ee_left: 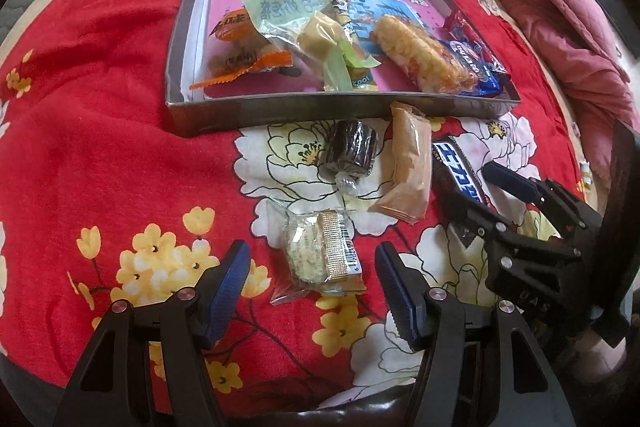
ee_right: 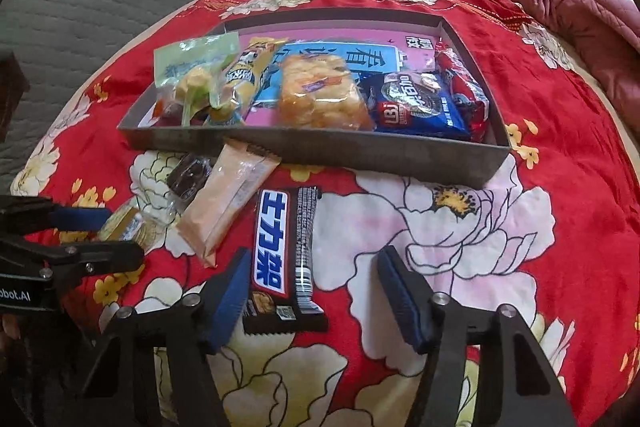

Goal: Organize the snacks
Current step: 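Grasp the chocolate bar with the right gripper while the left grasps the clear wafer packet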

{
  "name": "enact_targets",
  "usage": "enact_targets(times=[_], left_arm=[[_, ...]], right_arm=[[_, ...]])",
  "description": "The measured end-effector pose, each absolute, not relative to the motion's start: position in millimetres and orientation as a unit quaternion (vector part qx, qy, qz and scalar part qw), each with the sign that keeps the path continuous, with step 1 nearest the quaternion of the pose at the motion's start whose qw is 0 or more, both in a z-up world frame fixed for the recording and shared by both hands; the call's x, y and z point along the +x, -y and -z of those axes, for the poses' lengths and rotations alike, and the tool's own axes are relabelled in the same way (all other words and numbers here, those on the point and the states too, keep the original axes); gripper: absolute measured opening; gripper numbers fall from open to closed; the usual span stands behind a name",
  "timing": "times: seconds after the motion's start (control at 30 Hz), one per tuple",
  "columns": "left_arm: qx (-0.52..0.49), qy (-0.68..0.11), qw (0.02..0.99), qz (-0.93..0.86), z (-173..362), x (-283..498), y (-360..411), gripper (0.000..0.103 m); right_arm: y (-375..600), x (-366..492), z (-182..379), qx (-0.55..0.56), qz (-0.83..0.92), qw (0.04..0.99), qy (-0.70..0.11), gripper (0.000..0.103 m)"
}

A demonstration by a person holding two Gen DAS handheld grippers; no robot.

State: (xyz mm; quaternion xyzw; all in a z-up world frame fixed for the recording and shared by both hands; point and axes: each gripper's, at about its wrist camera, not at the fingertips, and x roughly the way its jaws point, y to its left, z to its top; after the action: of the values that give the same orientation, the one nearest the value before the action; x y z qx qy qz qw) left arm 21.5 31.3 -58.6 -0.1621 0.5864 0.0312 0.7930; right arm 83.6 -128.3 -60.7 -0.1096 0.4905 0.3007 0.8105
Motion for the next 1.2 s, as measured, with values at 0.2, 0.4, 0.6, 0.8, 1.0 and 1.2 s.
enact_targets(times=[0.2,0.4,0.6,0.8,1.0,1.2], left_arm=[[-0.164,-0.584,0.794,-0.034,61.3,22.0,-32.1,0.066],[-0.159,-0.584,0.795,-0.038,63.6,23.6,-30.2,0.066],[-0.155,-0.584,0.795,-0.046,65.6,24.9,-28.3,0.053],[-0.148,-0.584,0.797,-0.052,69.3,24.3,-28.2,0.043],[-0.152,-0.577,0.801,-0.047,65.2,22.0,-30.5,0.039],[-0.156,-0.566,0.809,-0.039,51.4,20.1,-30.7,0.038]], right_arm=[[115.5,85.4,65.4,-0.139,-0.308,0.814,-0.472,0.056],[107.0,86.2,67.7,-0.159,-0.321,0.812,-0.462,0.039],[105.7,83.0,65.9,-0.169,-0.330,0.808,-0.457,0.030],[110.5,85.9,63.5,-0.154,-0.336,0.804,-0.466,0.028],[122.7,88.3,57.8,-0.115,-0.344,0.799,-0.480,0.028],[134.1,89.3,48.5,-0.083,-0.352,0.799,-0.481,0.028]])
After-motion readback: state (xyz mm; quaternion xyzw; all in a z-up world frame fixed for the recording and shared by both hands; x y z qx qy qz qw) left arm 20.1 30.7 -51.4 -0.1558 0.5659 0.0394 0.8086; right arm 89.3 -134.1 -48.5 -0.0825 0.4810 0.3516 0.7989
